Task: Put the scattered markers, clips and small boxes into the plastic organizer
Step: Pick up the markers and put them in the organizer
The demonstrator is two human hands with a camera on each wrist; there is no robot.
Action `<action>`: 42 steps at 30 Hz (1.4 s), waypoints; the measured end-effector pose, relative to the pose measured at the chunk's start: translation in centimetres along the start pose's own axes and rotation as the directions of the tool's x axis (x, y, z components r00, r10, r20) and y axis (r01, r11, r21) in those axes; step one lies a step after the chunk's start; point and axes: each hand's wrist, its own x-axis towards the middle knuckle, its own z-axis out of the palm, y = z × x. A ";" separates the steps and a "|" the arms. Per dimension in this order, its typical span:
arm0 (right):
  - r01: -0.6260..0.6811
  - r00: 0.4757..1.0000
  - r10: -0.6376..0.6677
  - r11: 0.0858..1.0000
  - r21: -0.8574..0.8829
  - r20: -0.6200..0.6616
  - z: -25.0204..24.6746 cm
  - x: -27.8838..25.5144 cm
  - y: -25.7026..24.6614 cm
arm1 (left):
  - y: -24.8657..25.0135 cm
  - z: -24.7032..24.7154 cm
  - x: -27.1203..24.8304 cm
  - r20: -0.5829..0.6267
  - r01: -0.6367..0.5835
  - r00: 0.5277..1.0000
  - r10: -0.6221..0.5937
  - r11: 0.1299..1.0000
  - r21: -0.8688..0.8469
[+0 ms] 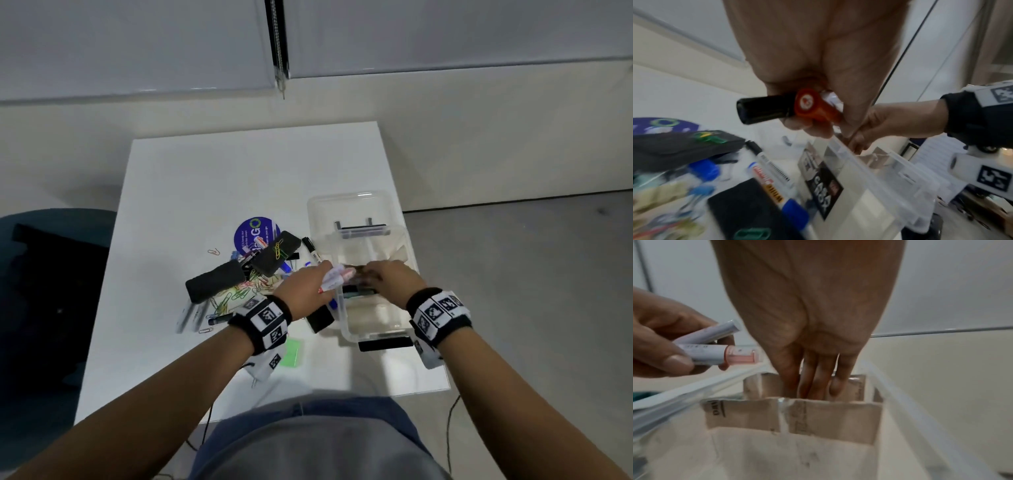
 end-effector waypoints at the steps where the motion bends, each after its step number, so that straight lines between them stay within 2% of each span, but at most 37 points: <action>1: -0.046 0.985 0.051 0.998 0.033 -0.164 0.0 -0.3 0.8 | 1.0 0.1 0.6 0.012 -0.024 1.000 0.024 1.000 0.015; 3: -0.120 0.887 0.146 0.989 0.086 -0.438 0.3 -1.1 2.2 | 2.8 0.6 2.1 0.050 -0.062 0.997 0.057 0.994 0.091; 4: -0.164 0.847 0.199 0.980 0.114 -0.492 0.6 -1.4 2.9 | 3.7 1.0 3.0 0.075 -0.078 0.995 0.068 0.987 0.144; 5: -0.221 0.839 0.263 0.965 0.144 -0.476 1.0 -1.6 3.3 | 4.5 1.5 3.9 0.096 -0.091 0.993 0.074 0.977 0.194; 7: -0.298 0.861 0.366 0.926 0.232 -0.353 1.5 -1.7 3.8 | 5.9 2.4 5.6 0.137 -0.115 0.987 0.080 0.956 0.269; 9: -0.311 0.878 0.394 0.902 0.300 -0.273 1.7 -1.6 4.0 | 6.7 3.1 6.8 0.144 -0.126 0.986 0.085 0.943 0.307; 11: -0.287 0.886 0.371 0.910 0.299 -0.278 1.8 -1.6 4.3 | 7.0 3.2 7.2 0.082 -0.160 0.987 0.142 0.939 0.304; 13: -0.280 0.883 0.364 0.915 0.291 -0.296 1.9 -1.6 4.6 | 6.6 2.4 7.1 -0.080 -0.189 0.973 0.216 0.946 0.264; 15: -0.281 0.888 0.359 0.918 0.281 -0.287 2.0 -1.7 4.6 | 4.5 0.9 7.0 -0.267 -0.105 0.953 0.143 0.983 0.149; 17: -0.285 0.893 0.355 0.922 0.262 -0.277 2.0 -1.8 4.7 | 0.7 -0.9 7.3 -0.361 0.071 0.932 -0.032 0.993 0.097; 18: -0.286 0.893 0.353 0.924 0.253 -0.280 2.0 -1.9 4.7 | -1.7 -1.6 7.4 -0.362 0.188 0.922 -0.137 0.976 0.109; 20: -0.288 0.890 0.350 0.928 0.236 -0.291 2.1 -2.0 4.6 | -6.1 -2.3 7.4 -0.305 0.419 0.886 -0.350 0.885 0.201; 21: -0.290 0.889 0.351 0.928 0.232 -0.295 2.2 -2.0 4.5 | -7.8 -2.2 7.2 -0.259 0.487 0.867 -0.427 0.836 0.253; 23: -0.301 0.884 0.359 0.927 0.225 -0.299 2.4 -1.9 4.4 | -9.8 -1.7 6.8 -0.181 0.539 0.842 -0.508 0.789 0.295; 26: -0.315 0.880 0.371 0.923 0.220 -0.298 2.6 -1.7 4.4 | -11.2 -0.9 6.4 -0.145 0.519 0.854 -0.499 0.808 0.280; 28: -0.324 0.878 0.381 0.919 0.226 -0.291 2.7 -1.7 4.3 | -11.7 -1.1 6.5 -0.192 0.510 0.858 -0.476 0.834 0.212; 31: -0.334 0.871 0.393 0.914 0.230 -0.296 2.7 -1.7 4.2 | -12.2 -2.6 7.3 -0.293 0.513 0.836 -0.464 0.850 0.119; 34: -0.332 0.870 0.395 0.912 0.242 -0.296 2.8 -1.5 4.3 | -13.3 -4.7 8.5 -0.317 0.561 0.810 -0.494 0.811 0.169; 38: -0.356 0.861 0.439 0.880 0.314 -0.256 2.6 -1.4 4.1 | -15.6 -5.6 9.0 -0.253 0.607 0.792 -0.555 0.760 0.233; 40: -0.339 0.821 0.442 0.886 0.316 -0.361 2.4 -1.1 3.2 | -16.1 -5.4 8.6 -0.246 0.593 0.804 -0.541 0.755 0.279; 42: -0.227 0.778 0.357 0.927 0.297 -0.517 1.6 -0.8 0.9 | -16.3 -5.0 8.3 -0.291 0.509 0.858 -0.424 0.781 0.362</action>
